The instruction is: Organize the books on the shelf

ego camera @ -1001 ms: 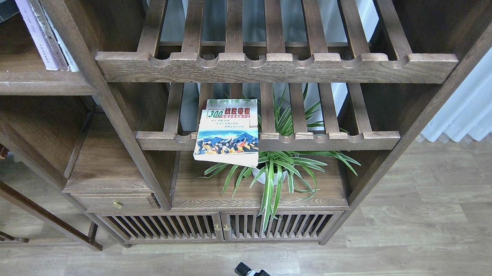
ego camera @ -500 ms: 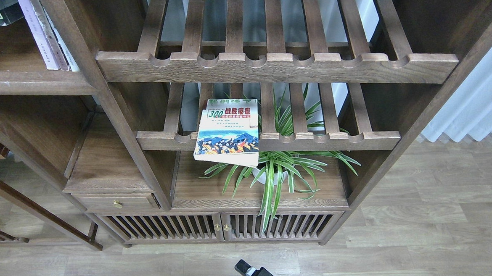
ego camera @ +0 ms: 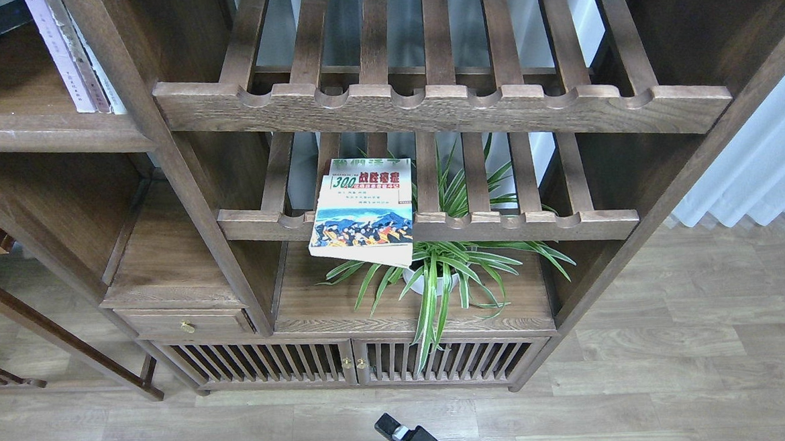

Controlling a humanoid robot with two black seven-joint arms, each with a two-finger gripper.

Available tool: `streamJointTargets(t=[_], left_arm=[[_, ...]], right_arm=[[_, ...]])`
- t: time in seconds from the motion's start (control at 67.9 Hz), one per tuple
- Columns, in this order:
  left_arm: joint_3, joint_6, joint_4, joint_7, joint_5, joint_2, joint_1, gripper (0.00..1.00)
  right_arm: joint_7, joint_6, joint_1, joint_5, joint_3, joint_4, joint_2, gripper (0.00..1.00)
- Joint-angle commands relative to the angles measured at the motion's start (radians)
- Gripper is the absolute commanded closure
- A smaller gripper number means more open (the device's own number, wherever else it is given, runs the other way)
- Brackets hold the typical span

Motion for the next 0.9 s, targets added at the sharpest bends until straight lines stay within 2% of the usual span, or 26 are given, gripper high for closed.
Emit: streamJointTargets(t=[0.0,0.118,0.132,0.28,0.81,0.824,0.883], left_arm=[[-0.005,0.0,0.001,-0.004,0.0,-0.011,0.0,0.93],[-0.025,0.0,0.013,-0.021,0.0,-0.017,0.004,0.93],[-0.042,0.0,0.029,-0.046,0.0,-0.029,0.005,0.93],[-0.051,0.0,0.061,-0.106,-0.007,-0.045,0.005,0.93],[0.001,0.0,0.089,-0.153,-0.007,-0.1,-0.007,0.93],[0.007,0.0,0.089,-0.171,-0.006,-0.101,-0.007,0.93],[0.016,0.0,0.09,-0.186,-0.006,-0.101,-0.006,0.93]], right_arm=[[-0.003,0.0,0.003,-0.001,-0.002,0.003,0.002,0.0],[-0.003,0.0,0.003,-0.001,0.0,0.006,-0.002,0.0],[-0.002,0.0,0.002,-0.001,0.0,0.006,-0.003,0.0],[-0.002,0.0,0.0,-0.001,0.0,0.006,-0.002,0.0],[0.001,0.0,0.0,0.001,0.0,0.008,0.002,0.0],[0.001,0.0,0.0,0.001,0.0,0.008,0.002,0.0],[0.001,0.0,0.002,0.001,0.0,0.008,0.002,0.0]])
